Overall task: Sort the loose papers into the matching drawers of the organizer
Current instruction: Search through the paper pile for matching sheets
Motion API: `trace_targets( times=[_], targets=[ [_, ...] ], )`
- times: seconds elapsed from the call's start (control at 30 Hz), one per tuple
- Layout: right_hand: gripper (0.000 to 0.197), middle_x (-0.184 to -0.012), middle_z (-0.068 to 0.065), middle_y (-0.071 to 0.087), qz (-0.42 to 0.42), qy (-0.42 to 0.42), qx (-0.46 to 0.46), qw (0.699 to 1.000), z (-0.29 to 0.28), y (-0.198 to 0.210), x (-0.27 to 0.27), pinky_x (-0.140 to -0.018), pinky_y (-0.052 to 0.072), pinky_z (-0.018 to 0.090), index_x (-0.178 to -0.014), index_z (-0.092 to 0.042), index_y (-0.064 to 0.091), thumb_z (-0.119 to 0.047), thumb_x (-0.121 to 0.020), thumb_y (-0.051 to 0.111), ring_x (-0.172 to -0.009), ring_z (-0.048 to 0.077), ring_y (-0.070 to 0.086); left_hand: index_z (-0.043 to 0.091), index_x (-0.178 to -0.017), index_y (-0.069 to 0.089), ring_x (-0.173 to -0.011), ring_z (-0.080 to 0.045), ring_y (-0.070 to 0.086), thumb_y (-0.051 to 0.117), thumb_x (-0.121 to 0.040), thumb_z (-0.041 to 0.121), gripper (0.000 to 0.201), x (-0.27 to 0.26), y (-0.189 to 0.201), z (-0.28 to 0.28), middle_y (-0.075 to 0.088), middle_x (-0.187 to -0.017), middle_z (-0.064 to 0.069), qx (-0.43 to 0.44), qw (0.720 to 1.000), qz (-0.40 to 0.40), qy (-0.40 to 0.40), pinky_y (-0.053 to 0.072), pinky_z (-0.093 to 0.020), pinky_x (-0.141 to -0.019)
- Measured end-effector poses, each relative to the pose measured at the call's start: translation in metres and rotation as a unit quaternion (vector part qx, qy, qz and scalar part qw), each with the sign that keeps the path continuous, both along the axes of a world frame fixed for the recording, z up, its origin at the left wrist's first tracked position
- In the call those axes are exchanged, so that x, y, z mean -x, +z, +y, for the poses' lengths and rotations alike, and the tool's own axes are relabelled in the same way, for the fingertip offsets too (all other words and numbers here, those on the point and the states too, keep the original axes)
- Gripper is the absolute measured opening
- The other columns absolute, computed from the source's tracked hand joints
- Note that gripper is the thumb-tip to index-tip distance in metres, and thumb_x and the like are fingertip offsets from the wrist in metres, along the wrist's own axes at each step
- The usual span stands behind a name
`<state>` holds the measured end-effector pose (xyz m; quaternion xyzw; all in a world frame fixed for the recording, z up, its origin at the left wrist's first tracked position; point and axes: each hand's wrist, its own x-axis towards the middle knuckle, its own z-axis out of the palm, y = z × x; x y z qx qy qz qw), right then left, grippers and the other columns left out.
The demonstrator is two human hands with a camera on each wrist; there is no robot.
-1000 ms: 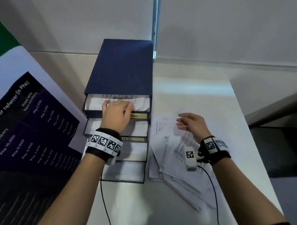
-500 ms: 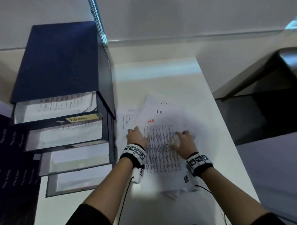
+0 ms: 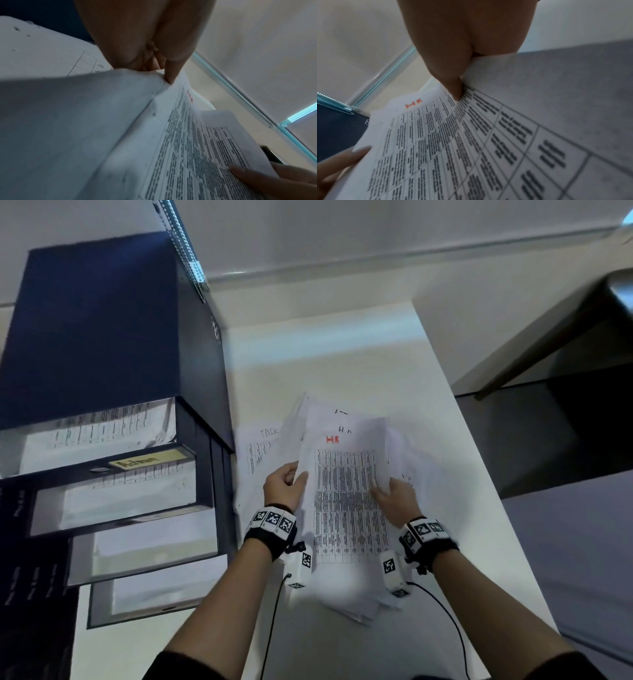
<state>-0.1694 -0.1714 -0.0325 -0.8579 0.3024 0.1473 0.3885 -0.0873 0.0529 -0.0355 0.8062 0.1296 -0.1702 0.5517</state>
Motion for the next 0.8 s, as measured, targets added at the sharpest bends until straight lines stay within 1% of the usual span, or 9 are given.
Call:
trace_targets(
  times=[0.07, 0.13, 0.17, 0.23, 0.33, 0.43, 0.57, 0.7, 0.8],
  targets=[
    [0.032, -0.068, 0.003, 0.05, -0.004, -0.006, -0.015, 1.0, -0.006, 0.0, 0.006, -0.05, 0.033, 0.022, -0.073, -0.011, 0.051, -0.032, -0.096, 0.06, -0.061, 0.019, 0.048, 0.02, -0.099, 0.073, -0.074, -0.016, 0.063, 0.085, -0.075, 0.019, 0.026, 0.004, 0.002, -0.001, 0.068, -0.079, -0.004, 0.01, 1.0, -0.017, 0.005, 0.054, -0.028, -0.078],
    [0.019, -0.072, 0.0, 0.057, -0.01, -0.013, -0.034, 0.999, -0.013, 0.001, 0.014, -0.05, 0.037, 0.016, -0.08, -0.013, 0.057, -0.024, -0.094, 0.063, -0.062, 0.014, 0.054, 0.021, -0.095, 0.074, -0.071, -0.013, 0.063, 0.089, -0.069, 0.024, 0.031, 0.011, 0.006, -0.003, 0.07, -0.079, 0.001, 0.002, 0.999, -0.013, -0.045, 0.056, -0.025, -0.07],
    [0.007, -0.079, 0.001, 0.062, -0.013, -0.014, -0.046, 0.999, -0.016, 0.002, 0.018, -0.049, 0.038, 0.011, -0.091, -0.014, 0.061, -0.02, -0.092, 0.065, -0.066, 0.013, 0.058, 0.019, -0.098, 0.073, -0.075, -0.013, 0.067, 0.089, -0.068, 0.028, 0.034, 0.013, 0.008, -0.005, 0.072, -0.084, 0.003, -0.014, 0.995, -0.001, -0.099, 0.058, -0.026, -0.071],
    [0.02, -0.091, 0.004, 0.066, -0.009, -0.009, -0.061, 0.998, -0.02, 0.0, 0.027, -0.051, 0.041, 0.009, -0.105, -0.013, 0.062, -0.011, -0.086, 0.07, -0.074, 0.016, 0.063, 0.014, -0.098, 0.072, -0.086, -0.019, 0.068, 0.086, -0.072, 0.03, 0.034, 0.019, 0.011, -0.011, 0.071, -0.094, -0.001, -0.085, 0.967, 0.012, -0.242, 0.059, -0.033, -0.076],
    [0.022, -0.091, 0.007, 0.067, 0.009, 0.019, -0.07, 0.997, -0.019, -0.003, 0.036, -0.062, 0.051, 0.024, -0.099, -0.007, 0.065, -0.007, -0.079, 0.073, -0.082, 0.025, 0.064, 0.011, -0.101, 0.075, -0.105, -0.018, 0.059, 0.078, -0.081, 0.024, 0.024, 0.029, 0.014, -0.022, 0.063, -0.115, 0.0, -0.146, 0.927, -0.017, -0.345, 0.048, -0.025, -0.086],
    [0.029, -0.095, 0.004, 0.067, 0.019, -0.006, -0.096, 0.995, -0.019, -0.002, 0.038, -0.079, 0.055, 0.033, -0.102, -0.011, 0.062, -0.01, -0.078, 0.078, -0.087, 0.023, 0.065, 0.009, -0.094, 0.076, -0.097, -0.014, 0.056, 0.073, -0.086, 0.027, 0.02, 0.035, 0.017, -0.028, 0.061, -0.113, 0.001, -0.15, 0.937, -0.051, -0.31, 0.048, -0.023, -0.08],
    [0.026, -0.098, 0.013, 0.073, -0.028, -0.059, -0.118, 0.991, -0.023, 0.003, 0.039, -0.071, 0.054, 0.026, -0.103, -0.003, 0.069, -0.021, -0.085, 0.076, -0.081, 0.022, 0.068, 0.002, -0.091, 0.07, -0.061, -0.015, 0.058, 0.07, -0.089, 0.028, 0.025, 0.034, 0.029, -0.023, 0.07, -0.081, -0.008, -0.14, 0.965, -0.045, -0.218, 0.055, -0.026, -0.058],
    [0.034, -0.102, 0.012, 0.073, -0.143, -0.12, -0.181, 0.965, -0.017, 0.028, 0.027, -0.071, 0.058, 0.026, -0.11, -0.001, 0.069, -0.023, -0.085, 0.076, -0.091, 0.025, 0.071, 0.02, -0.071, 0.052, -0.048, -0.007, 0.033, 0.065, -0.092, 0.039, 0.031, 0.027, 0.064, -0.02, 0.041, -0.058, 0.005, -0.097, 0.982, -0.076, -0.144, 0.032, -0.018, -0.048],
    [0.035, -0.107, 0.006, 0.073, -0.251, -0.127, -0.204, 0.938, -0.01, 0.061, 0.009, -0.083, 0.059, 0.04, -0.114, -0.008, 0.069, -0.026, -0.085, 0.077, -0.098, 0.021, 0.07, 0.011, -0.076, 0.062, -0.059, -0.013, 0.056, 0.057, -0.095, 0.046, 0.041, 0.01, 0.103, -0.016, 0.062, -0.066, -0.003, -0.019, 0.986, -0.133, -0.097, 0.05, -0.026, -0.057]
  ],
)
